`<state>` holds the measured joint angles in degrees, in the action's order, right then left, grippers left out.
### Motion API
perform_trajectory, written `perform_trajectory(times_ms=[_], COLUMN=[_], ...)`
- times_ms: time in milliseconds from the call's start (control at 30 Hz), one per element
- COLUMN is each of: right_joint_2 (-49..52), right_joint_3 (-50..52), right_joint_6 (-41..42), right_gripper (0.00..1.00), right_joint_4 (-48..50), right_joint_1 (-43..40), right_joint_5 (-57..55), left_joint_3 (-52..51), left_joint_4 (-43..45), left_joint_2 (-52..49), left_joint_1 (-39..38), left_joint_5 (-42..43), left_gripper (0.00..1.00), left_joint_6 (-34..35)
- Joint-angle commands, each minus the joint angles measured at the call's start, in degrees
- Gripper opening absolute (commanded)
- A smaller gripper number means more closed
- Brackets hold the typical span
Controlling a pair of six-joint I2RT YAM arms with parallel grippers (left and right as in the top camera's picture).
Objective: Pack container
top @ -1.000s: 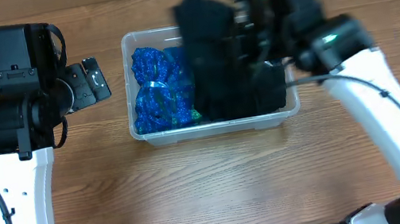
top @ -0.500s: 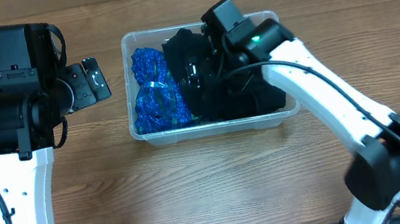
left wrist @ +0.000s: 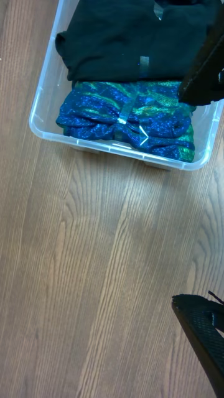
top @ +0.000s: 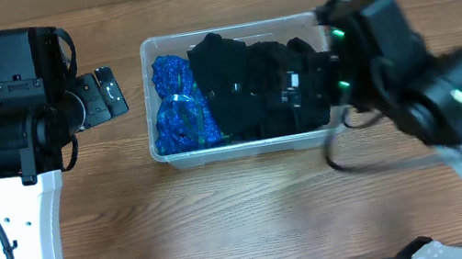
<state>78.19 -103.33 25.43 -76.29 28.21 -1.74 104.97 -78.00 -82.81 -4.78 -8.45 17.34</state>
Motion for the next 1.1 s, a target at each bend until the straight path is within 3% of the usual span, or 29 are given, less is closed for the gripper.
perform_trajectory(times_ms=[0,167,400,633,767,1067], right_joint_2=[-14.25,-26.75,-49.05,-69.05,-78.01,-77.79], right_joint_3=[-0.2,9.4,54.14,84.19,91.41,94.9], right_joint_6=[-5.84,-15.06,-14.95,-14.78,-14.78,-14.82], right_gripper=[1.0,1.0,1.0,1.0,1.0,1.0], right_joint_4=[-0.2,3.56,31.12,43.12,44.19,45.16], right_joint_1=[-0.09,-3.1,-14.03,-14.47,-14.47,-14.47], right_joint_5=[-11.5,-11.78,-3.65,1.46,1.46,1.44], left_joint_3=[0.02,0.02,0.02,0.02,0.02,0.02], left_joint_4=[0.22,0.22,0.22,0.24,0.22,0.22], left_joint_2=[-0.09,-0.09,-0.09,-0.09,-0.09,-0.09], left_joint_1=[-0.07,-0.07,-0.07,-0.07,-0.07,-0.07], left_joint_5=[-0.59,-0.59,-0.59,-0.59,-0.59,-0.59], left_gripper=[1.0,1.0,1.0,1.0,1.0,1.0], left_joint_6=[-1.05,-1.07,-1.07,-1.05,-1.07,-1.07])
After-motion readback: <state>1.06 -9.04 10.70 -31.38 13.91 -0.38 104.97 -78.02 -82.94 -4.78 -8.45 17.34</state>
